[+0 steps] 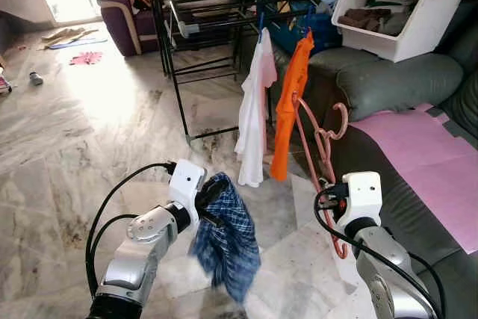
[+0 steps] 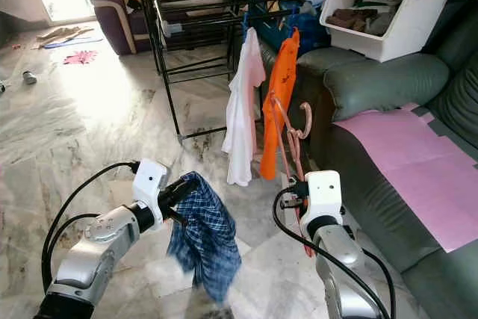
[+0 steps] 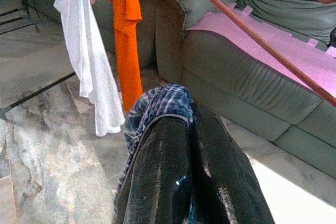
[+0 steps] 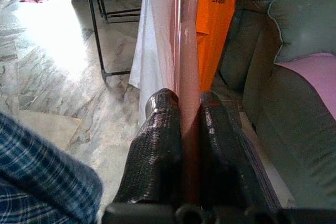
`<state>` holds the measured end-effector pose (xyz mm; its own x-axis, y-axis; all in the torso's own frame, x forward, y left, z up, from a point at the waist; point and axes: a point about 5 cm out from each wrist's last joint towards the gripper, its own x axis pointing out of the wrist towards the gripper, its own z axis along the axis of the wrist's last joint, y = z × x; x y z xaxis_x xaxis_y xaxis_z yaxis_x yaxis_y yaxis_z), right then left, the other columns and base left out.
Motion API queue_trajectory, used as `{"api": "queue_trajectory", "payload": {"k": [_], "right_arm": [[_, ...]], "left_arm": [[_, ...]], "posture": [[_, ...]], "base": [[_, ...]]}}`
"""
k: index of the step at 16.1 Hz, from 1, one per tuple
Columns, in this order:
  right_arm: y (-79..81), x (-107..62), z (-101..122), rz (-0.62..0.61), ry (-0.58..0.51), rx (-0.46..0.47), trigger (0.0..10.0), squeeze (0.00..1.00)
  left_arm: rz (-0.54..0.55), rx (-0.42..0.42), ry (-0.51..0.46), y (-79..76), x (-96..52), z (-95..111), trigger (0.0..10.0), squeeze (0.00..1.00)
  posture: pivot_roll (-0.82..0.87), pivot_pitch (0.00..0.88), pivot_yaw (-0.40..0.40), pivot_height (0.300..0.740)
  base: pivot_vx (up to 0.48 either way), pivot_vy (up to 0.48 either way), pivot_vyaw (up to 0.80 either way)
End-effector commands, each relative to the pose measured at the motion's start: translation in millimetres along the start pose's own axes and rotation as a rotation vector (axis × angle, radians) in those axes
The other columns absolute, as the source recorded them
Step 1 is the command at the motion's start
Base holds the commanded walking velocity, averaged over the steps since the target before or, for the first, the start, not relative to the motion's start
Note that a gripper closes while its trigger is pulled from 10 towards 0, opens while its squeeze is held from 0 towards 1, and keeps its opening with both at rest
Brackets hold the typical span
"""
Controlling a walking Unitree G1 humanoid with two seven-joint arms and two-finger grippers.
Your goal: Hang hanger
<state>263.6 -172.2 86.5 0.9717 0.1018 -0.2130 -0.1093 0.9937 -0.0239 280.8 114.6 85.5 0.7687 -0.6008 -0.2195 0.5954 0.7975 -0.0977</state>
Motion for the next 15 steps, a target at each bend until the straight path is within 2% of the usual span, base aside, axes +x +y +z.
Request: {"api": "queue_trajectory", "payload": {"k": [1,14,15], "right_arm": [[-0.2,1.2,2.9,-0.002,-0.007,0.001,10.0,0.0],[3.9,-0.1,-0.3,-0.001,0.0,0.003,10.0,0.0],[4.5,-0.6,-0.7,-0.001,0.001,0.003,10.0,0.0]], "left_arm": [[-0.008,0.016,-0.019,-0.2,-1.1,6.4,10.0,0.0],[-0.052,0.03,-0.001,-7.0,-1.3,3.5,10.0,0.0],[-0.069,0.042,-0.002,-9.3,-1.6,3.6,10.0,0.0]], "posture": [[-0.02,0.024,0.009,0.74],[-0.02,0.042,0.017,0.74],[-0.02,0.044,0.019,0.74]], "base": [[0.0,0.3,0.0],[0.0,0.348,0.0],[0.0,0.0,0.0]]}}
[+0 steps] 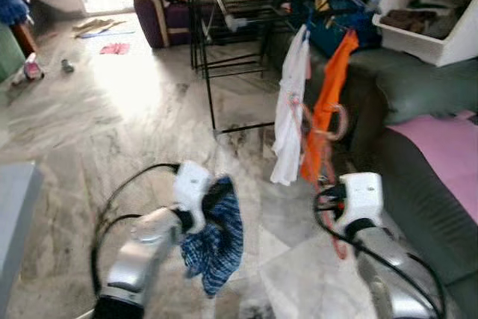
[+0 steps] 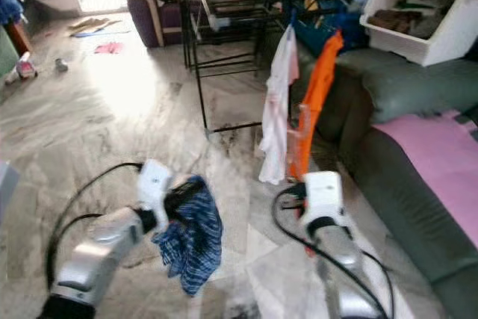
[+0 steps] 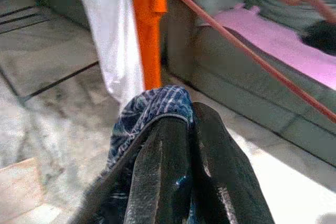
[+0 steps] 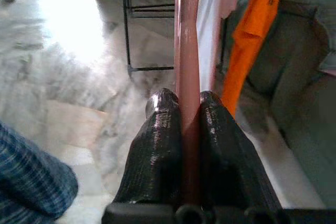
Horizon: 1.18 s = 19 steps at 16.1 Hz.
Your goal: Hang hanger
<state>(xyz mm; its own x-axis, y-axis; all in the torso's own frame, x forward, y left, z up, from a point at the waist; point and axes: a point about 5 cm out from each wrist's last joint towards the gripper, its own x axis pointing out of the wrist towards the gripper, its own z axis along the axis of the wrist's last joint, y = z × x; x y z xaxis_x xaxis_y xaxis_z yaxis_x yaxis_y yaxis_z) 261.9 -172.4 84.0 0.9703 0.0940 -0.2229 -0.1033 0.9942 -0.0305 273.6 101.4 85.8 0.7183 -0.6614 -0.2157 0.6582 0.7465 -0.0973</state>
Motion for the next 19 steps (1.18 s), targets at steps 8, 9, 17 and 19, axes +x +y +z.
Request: {"api": "queue_trajectory", "payload": {"k": [8,9,17,19], "right_arm": [[5.3,1.1,0,0.005,-0.005,0.004,10.0,0.0],[5.7,1.5,0,0.007,-0.004,0.003,10.0,0.0],[7.1,6.2,1,0.011,-0.008,-0.001,10.0,0.0],[7.9,6.5,1,0.012,-0.009,-0.001,10.0,0.0]], "left_arm": [[-0.018,0.08,-0.034,3.5,-3.9,11,10.0,0.0],[-0.021,0.098,-0.037,3.6,-3.9,12,10.0,0.0],[-0.014,0.102,-0.055,6.4,-1.7,16,10.0,0.0],[-0.02,0.114,-0.055,4.8,-0.9,16,10.0,0.0]], "posture": [[-0.02,0.038,0.02,0.74],[-0.02,0.035,0.02,0.74],[-0.01,0.021,0.021,0.74],[-0.01,0.02,0.023,0.74]], "base": [[0.0,0.082,0.0],[0.0,0.0,0.0],[0.0,0.117,0.0],[0.0,0.0,0.0]]}}
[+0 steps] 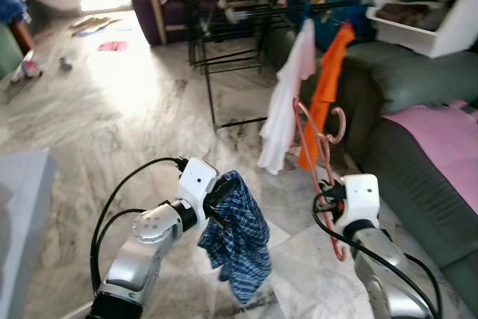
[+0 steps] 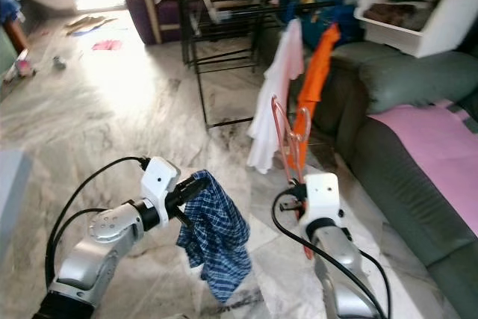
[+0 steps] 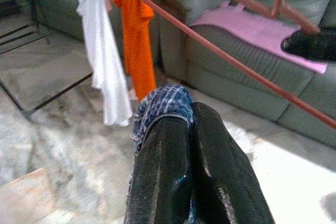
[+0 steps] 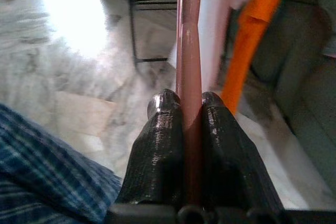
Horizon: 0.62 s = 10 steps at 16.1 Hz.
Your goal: Hang hanger
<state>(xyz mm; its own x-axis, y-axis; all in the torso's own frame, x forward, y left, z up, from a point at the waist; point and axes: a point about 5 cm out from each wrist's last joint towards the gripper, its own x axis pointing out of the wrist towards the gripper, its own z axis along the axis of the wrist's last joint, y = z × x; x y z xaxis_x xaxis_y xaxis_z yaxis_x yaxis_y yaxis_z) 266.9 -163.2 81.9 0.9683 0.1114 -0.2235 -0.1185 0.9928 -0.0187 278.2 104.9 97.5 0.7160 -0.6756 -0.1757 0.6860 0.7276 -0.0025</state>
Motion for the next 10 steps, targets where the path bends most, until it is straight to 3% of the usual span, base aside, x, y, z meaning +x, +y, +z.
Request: {"api": "queue_trajectory", "payload": {"k": [1,7,10], "right_arm": [[-0.9,-0.5,0.2,-0.007,-0.008,-0.01,10.0,0.0],[-2.3,-0.6,-2.0,-0.02,-0.003,-0.012,10.0,0.0],[-1.3,0.0,-2.0,-0.019,-0.005,-0.011,10.0,0.0]], "left_arm": [[-0.014,0.033,-0.014,-0.7,1.4,3.9,10.0,0.0],[-0.019,0.06,-0.018,-0.1,3.3,6.7,10.0,0.0],[-0.019,0.067,-0.021,1.0,3.4,7.7,10.0,0.0]], "posture": [[-0.02,0.02,0.025,0.74],[-0.02,0.019,0.031,0.74],[-0.02,0.018,0.032,0.74]], "base": [[0.0,0.0,0.0],[0.0,0.0,0.0],[0.0,0.48,0.0]]}}
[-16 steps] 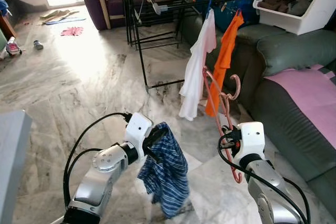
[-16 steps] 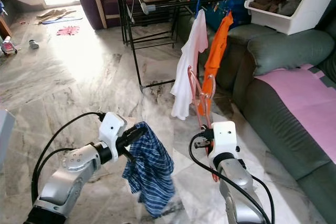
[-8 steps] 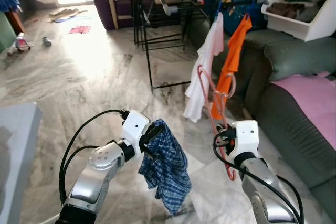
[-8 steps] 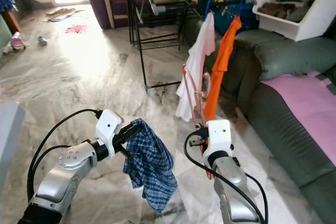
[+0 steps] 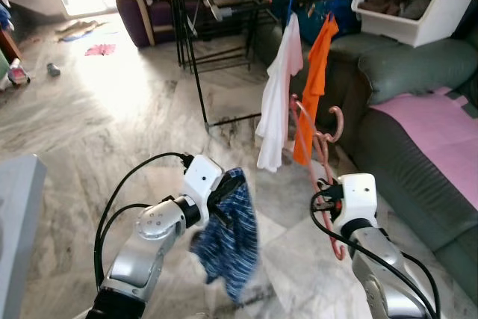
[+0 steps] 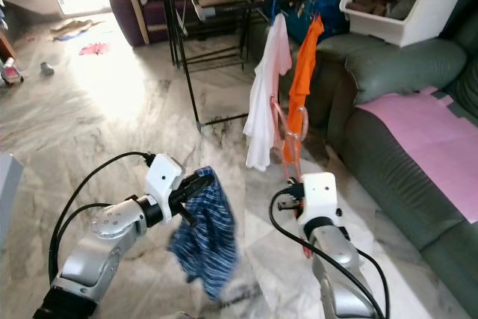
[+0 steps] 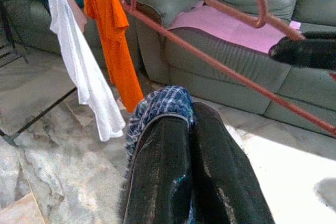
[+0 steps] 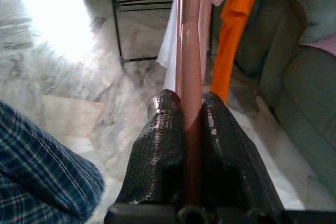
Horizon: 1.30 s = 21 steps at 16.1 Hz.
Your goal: Hang hanger
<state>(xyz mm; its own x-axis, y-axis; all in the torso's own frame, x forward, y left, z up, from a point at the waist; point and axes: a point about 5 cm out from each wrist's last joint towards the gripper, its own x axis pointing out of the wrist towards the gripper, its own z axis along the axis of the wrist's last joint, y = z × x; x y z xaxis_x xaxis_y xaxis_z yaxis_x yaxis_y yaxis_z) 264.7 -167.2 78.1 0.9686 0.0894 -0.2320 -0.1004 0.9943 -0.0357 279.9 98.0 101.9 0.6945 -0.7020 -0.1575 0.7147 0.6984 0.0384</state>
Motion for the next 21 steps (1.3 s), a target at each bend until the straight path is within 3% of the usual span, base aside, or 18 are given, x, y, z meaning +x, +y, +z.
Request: {"api": "queue_trajectory", "payload": {"k": [1,4,7,13,14,15,18,21], "right_arm": [[2.4,1.7,2,0.002,-0.014,0.001,10.0,0.0],[3.8,0.9,2,0.002,-0.013,0.0,10.0,0.0],[3.2,0.1,1,-0.002,-0.013,-0.001,10.0,0.0],[3.4,-0.1,0,0.002,-0.007,-0.008,10.0,0.0],[3.4,-0.1,0,0.004,-0.006,-0.01,10.0,0.0],[4.0,-0.1,1,0.02,-0.011,-0.012,10.0,0.0],[6.6,-1.4,6,0.111,-0.04,-0.063,10.0,0.0],[-21.3,0.1,16,0.104,-0.051,-0.139,10.0,0.0]], "left_arm": [[0.015,0.02,0.0,5.0,-1.8,2,10.0,0.0],[0.015,0.033,-0.019,3.7,-1.5,3,10.0,0.0],[0.013,0.032,-0.045,2.6,-1.4,7,10.0,0.0],[-0.01,0.142,-0.05,0.7,0.3,11,10.0,0.0],[-0.023,0.185,-0.048,1.5,1.2,13,10.0,0.0],[-0.064,0.318,-0.031,4.8,3.0,20,10.0,0.0],[-0.172,0.494,-0.016,12.8,6.4,36,10.0,0.0],[-0.348,0.798,0.161,45.9,11.3,52,10.0,0.0]], "posture": [[-0.02,0.018,0.032,0.74],[-0.02,0.021,0.034,0.74],[-0.02,0.025,0.034,0.74],[-0.02,0.03,0.031,0.74],[-0.01,0.03,0.03,0.74],[-0.01,0.03,0.03,0.74],[-0.01,0.025,0.04,0.74],[-0.01,0.015,0.052,0.74]], "base": [[0.0,0.48,0.0],[0.0,0.434,0.0],[0.0,0.0,0.0],[0.0,0.0,0.0],[0.0,0.0,0.0],[0.0,0.0,0.0],[0.0,0.0,0.0],[0.0,0.0,0.0]]}}
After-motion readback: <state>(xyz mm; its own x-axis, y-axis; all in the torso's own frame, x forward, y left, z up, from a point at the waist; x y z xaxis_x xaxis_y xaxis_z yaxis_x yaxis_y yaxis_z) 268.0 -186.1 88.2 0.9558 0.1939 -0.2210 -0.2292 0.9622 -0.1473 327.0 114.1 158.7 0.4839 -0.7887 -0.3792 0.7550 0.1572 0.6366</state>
